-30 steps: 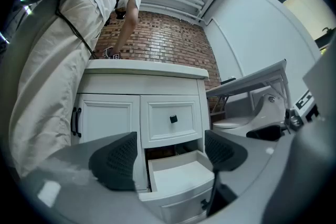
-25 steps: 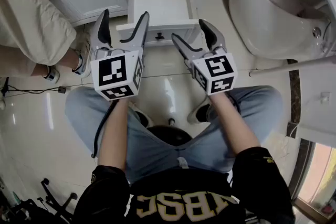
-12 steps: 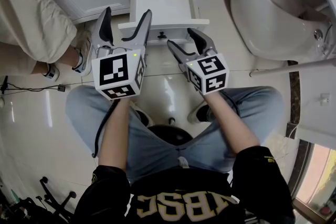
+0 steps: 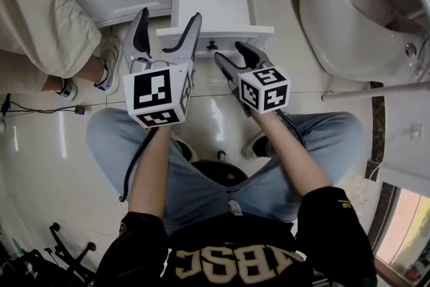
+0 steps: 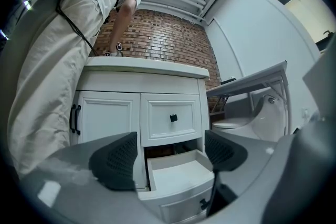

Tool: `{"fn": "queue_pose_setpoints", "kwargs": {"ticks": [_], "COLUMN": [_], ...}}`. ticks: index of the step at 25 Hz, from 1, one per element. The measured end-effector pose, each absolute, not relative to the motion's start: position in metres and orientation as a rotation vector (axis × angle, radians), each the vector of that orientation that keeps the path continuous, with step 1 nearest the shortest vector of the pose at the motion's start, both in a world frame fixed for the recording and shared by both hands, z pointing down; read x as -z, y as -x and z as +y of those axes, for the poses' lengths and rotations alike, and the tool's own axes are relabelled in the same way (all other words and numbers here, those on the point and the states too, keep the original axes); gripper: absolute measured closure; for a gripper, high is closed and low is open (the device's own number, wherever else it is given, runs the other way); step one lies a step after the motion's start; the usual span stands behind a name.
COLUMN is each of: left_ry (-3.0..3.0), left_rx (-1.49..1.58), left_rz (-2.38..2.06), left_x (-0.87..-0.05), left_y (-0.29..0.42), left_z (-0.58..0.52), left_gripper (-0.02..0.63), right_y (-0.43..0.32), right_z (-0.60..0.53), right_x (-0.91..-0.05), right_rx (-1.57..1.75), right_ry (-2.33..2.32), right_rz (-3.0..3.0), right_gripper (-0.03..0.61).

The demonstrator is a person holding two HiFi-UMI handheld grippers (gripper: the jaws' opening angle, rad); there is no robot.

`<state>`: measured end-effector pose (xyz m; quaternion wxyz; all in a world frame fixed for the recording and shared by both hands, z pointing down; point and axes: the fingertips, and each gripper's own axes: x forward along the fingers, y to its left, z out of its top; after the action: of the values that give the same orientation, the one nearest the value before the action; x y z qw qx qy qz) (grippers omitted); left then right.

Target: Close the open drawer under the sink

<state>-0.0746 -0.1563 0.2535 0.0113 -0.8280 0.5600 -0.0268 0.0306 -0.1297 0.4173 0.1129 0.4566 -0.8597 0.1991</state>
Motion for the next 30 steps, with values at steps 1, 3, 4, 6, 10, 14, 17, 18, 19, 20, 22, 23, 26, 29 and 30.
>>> {"fn": "queue_pose_setpoints", "kwargs": {"ticks": [1, 3, 4, 6, 10, 14, 17, 18, 19, 20, 22, 23, 26, 29, 30], "left_ry": [2.582, 2.58, 2.58, 2.578, 2.562, 2.552, 2.555, 2.556, 2.557, 2.559, 2.567, 2.573, 2.581, 2.579, 2.581], "left_rx": [0.084, 0.084, 0.085, 0.088, 0.094, 0.094, 0.1, 0.102, 0.104, 0.105, 0.103, 0.101, 0.101, 0.113, 0.115], "left_rz": [1.748, 1.753, 1.755, 1.761, 1.786, 1.815, 1.821, 1.824, 1.828, 1.833, 1.838, 1.838, 1.838, 1.84, 1.842], "left_x": [-0.253, -0.254, -0.254, -0.255, -0.256, -0.258, -0.261, -0.262, -0.264, -0.266, -0.268, -0.268, -0.27, -0.273, -0.274], "left_y": [0.075, 0.076, 0.077, 0.078, 0.084, 0.089, 0.091, 0.092, 0.093, 0.093, 0.092, 0.091, 0.087, 0.085, 0.085], "left_z": [-0.157, -0.158, -0.158, -0.159, -0.163, -0.168, -0.175, -0.177, -0.178, -0.18, -0.182, -0.184, -0.19, -0.196, -0.198], "left_gripper": [0.207, 0.207, 0.207, 0.207, 0.207, 0.207, 0.207, 0.207, 0.207, 0.207, 0.207, 0.207, 0.208, 0.207, 0.207], "right_y": [-0.029, -0.026, -0.024, -0.022, -0.016, -0.008, -0.004, -0.002, -0.001, -0.001, -0.001, -0.001, -0.001, -0.001, -0.002], "right_z": [-0.132, -0.136, -0.138, -0.142, -0.148, -0.155, -0.162, -0.163, -0.164, -0.165, -0.167, -0.169, -0.178, -0.188, -0.192], "right_x": [-0.42, -0.426, -0.429, -0.437, -0.455, -0.463, -0.464, -0.465, -0.465, -0.466, -0.466, -0.466, -0.464, -0.465, -0.465], "right_rx": [-0.608, -0.647, -0.665, -0.7, -0.788, -0.926, -0.989, -0.989, -0.985, -0.983, -0.988, -0.99, -0.986, -0.989, -0.99], "right_ry": [-1.335, -1.324, -1.321, -1.313, -1.282, -1.248, -1.227, -1.217, -1.209, -1.204, -1.204, -1.205, -1.204, -1.207, -1.213], "right_rz": [-2.525, -2.527, -2.526, -2.519, -2.505, -2.527, -2.548, -2.549, -2.547, -2.543, -2.537, -2.535, -2.533, -2.528, -2.526], "right_gripper": [0.31, 0.324, 0.33, 0.336, 0.348, 0.407, 0.44, 0.442, 0.443, 0.443, 0.443, 0.443, 0.443, 0.443, 0.443]}}
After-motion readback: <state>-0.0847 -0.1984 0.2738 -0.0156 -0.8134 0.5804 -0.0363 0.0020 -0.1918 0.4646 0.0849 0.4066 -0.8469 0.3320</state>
